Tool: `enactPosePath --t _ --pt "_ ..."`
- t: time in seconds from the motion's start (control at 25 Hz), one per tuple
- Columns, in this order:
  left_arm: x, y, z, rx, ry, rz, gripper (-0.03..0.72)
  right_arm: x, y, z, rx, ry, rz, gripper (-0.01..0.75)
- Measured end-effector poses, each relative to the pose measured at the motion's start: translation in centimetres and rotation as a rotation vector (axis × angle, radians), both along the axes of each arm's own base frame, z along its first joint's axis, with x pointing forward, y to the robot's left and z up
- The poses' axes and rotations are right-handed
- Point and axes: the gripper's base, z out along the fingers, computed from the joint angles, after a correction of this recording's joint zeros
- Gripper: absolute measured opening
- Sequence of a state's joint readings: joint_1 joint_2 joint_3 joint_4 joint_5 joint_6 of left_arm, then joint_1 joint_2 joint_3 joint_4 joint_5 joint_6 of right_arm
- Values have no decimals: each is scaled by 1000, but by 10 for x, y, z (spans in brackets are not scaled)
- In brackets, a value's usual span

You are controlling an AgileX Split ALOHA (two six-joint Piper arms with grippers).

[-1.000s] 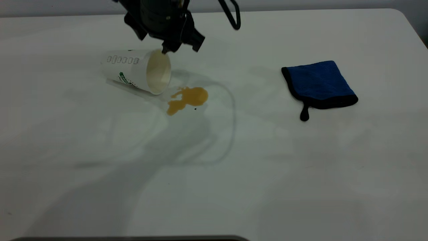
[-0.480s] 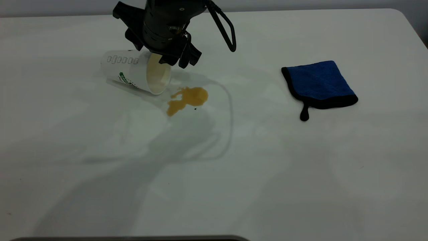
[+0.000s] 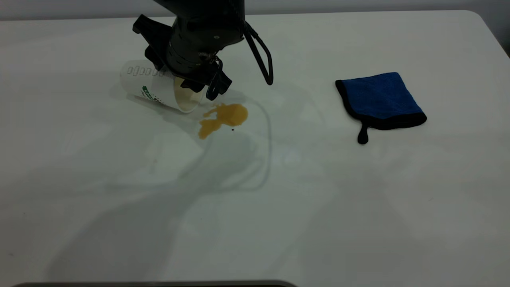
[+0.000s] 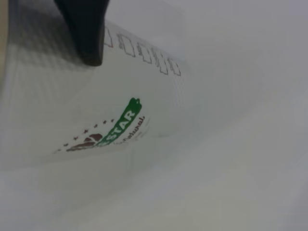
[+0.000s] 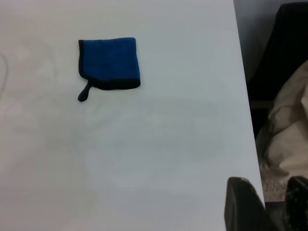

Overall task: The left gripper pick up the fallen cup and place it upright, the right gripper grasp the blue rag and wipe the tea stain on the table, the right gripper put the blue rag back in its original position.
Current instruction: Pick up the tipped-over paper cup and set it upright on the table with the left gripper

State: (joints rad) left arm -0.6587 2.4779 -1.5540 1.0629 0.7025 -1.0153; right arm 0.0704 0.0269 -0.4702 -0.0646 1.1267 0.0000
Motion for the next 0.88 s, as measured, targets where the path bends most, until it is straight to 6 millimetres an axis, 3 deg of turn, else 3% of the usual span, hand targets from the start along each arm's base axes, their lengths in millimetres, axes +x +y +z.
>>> enactPosePath --t 0.24,0.4,0.52,0.68,0.8,0.88 --pt "1 0 0 -8 -16 12 468 0 0 0 5 0 -3 239" --pt "1 2 1 12 -36 29 413 0 0 0 0 0 0 239" --pt "1 4 1 32 -40 43 313 0 0 0 0 0 0 239" --pt "1 11 6 117 -65 62 89 0 0 0 0 0 0 239" --pt "3 14 17 167 -94 73 9 0 0 0 5 0 -3 239" --pt "5 13 30 168 -102 57 1 0 0 0 5 0 -3 239"
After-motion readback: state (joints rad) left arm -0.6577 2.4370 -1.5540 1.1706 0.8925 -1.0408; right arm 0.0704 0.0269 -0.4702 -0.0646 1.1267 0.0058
